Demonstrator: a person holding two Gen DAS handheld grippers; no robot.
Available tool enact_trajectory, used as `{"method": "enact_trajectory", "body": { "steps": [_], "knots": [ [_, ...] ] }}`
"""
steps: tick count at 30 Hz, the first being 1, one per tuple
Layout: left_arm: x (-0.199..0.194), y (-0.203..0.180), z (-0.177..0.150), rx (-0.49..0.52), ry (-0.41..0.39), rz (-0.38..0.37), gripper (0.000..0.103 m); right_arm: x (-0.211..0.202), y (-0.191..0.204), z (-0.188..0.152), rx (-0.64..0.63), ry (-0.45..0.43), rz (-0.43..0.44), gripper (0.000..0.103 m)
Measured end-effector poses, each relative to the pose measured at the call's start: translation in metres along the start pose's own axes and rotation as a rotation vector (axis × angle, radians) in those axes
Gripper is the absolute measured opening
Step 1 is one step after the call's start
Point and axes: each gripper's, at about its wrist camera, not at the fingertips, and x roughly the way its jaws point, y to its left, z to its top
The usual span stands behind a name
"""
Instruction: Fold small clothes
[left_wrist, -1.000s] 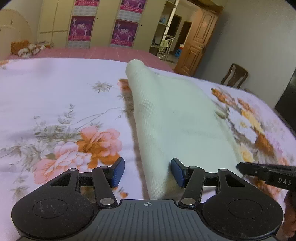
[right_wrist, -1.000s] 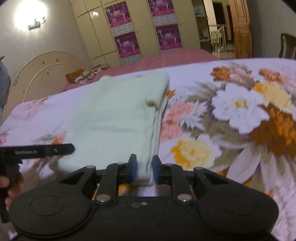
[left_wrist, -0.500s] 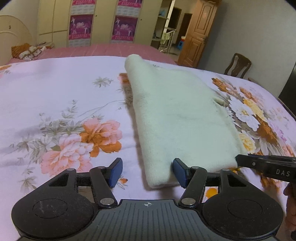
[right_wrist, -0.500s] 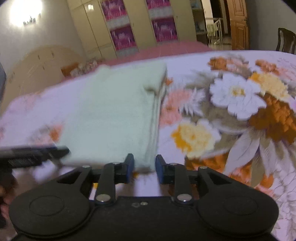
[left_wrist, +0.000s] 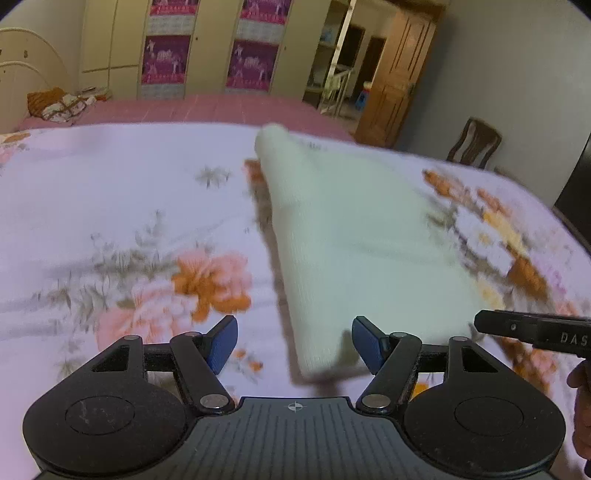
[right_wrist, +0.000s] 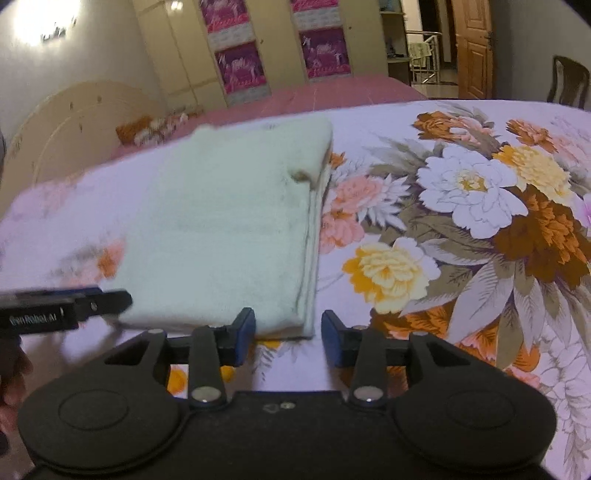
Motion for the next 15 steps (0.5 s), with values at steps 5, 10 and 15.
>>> {"method": "enact_trajectory", "body": {
  "steps": [5,10,15],
  "knots": [
    [0.012,0.023,0.024,-0.137,-0.016,-0.120,0.068,0.000,-0.037,0.025,0.204,-0.051,0.088,0.041],
    [0.047,0.046,0.044,-0.266,0.021,-0.172,0.068,0.026,-0.068,0.056,0.347,-0.072,0.160,0.045],
    [0.079,0.055,0.050,-0.325,0.062,-0.213,0.068,0.058,-0.078,0.070,0.380,-0.049,0.220,0.060]
  ]
}}
